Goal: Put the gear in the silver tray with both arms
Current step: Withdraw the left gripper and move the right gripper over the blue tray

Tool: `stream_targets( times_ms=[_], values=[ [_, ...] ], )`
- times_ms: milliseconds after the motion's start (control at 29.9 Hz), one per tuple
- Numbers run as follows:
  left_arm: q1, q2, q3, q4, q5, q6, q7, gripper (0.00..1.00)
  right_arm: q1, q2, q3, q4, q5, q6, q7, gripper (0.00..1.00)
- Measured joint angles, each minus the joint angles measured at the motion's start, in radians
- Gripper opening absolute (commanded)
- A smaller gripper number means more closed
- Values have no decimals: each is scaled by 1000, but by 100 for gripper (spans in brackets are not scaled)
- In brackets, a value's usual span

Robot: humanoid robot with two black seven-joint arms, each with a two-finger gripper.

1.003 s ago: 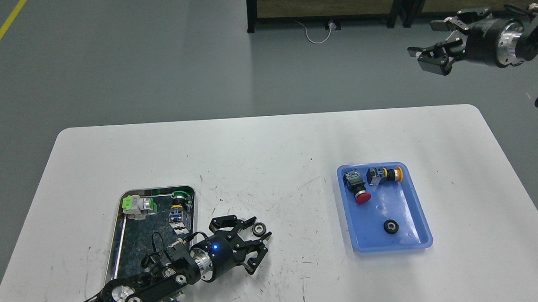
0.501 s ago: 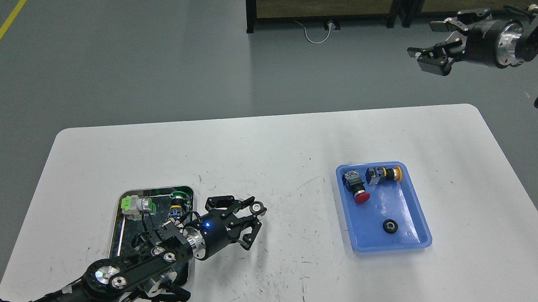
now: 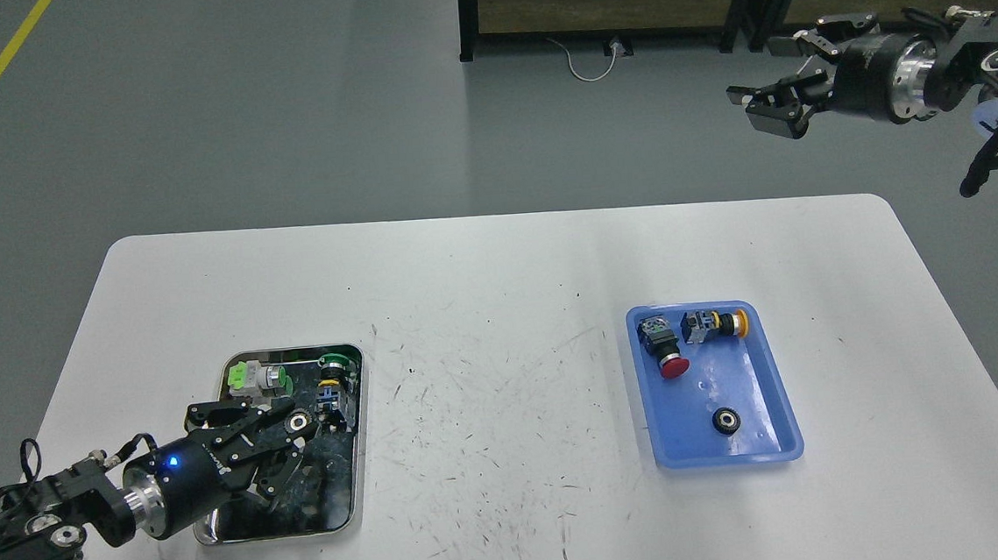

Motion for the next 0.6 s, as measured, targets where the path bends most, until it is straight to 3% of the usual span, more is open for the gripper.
stream_targets(
  times_ms=[267,602],
  values=[
    [129,66,-3,-5,6,25,-13,23,-22,53,-67,93,-39,3,-4,75],
    [179,49,-3,-1,8,51,-21,24,-31,51,-279,289,-67,6,-17,76]
  ],
)
